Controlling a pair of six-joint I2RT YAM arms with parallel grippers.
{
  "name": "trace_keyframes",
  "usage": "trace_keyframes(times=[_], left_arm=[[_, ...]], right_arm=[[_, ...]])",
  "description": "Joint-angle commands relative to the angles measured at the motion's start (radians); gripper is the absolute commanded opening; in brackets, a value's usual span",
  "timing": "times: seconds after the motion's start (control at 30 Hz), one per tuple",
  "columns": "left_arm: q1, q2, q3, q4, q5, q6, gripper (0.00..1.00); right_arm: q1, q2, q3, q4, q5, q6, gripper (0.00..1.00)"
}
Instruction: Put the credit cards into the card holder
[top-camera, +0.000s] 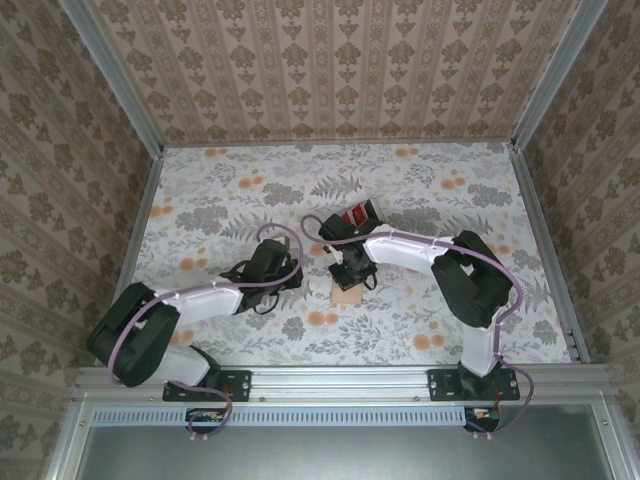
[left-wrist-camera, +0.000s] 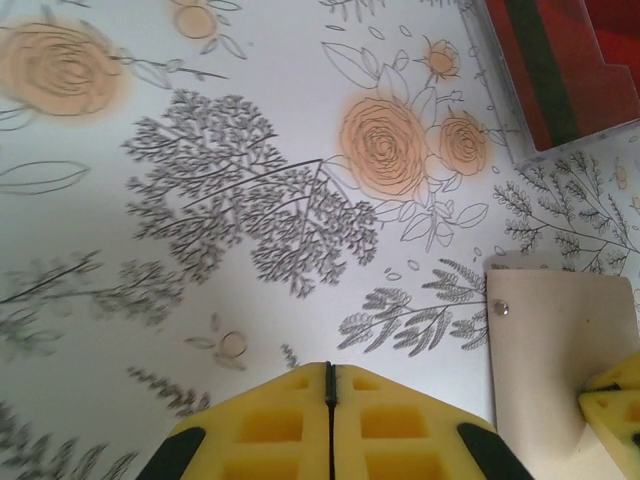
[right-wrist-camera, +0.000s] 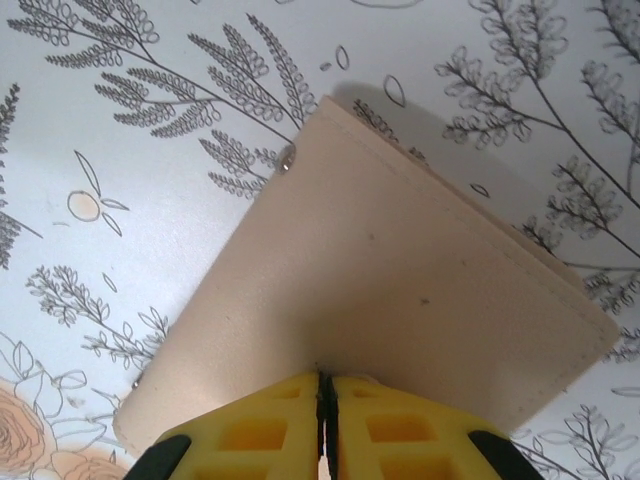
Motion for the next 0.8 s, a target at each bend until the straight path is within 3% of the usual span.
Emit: trace_keyframes(times=[0.0,0.43,0.77], left_arm=[[0.018,-0.064,-0.037,-0.058,-0.053,0.023,0.08],[0.045,-0.260,-0.128,-0.153,-0.103,0.008,0.12],[0.054,-0.249,-0.114,-0.153,-0.088,0.019,0.14]], right_arm=[[0.012,0.125,0.052,0.086,0.040,0.004,0.14],[0.019,0.282,0.333,0.037,0.050,-0.030,0.15],[-0.010,0.370,0.487,-0.002,0.121,-0.058,0.16]])
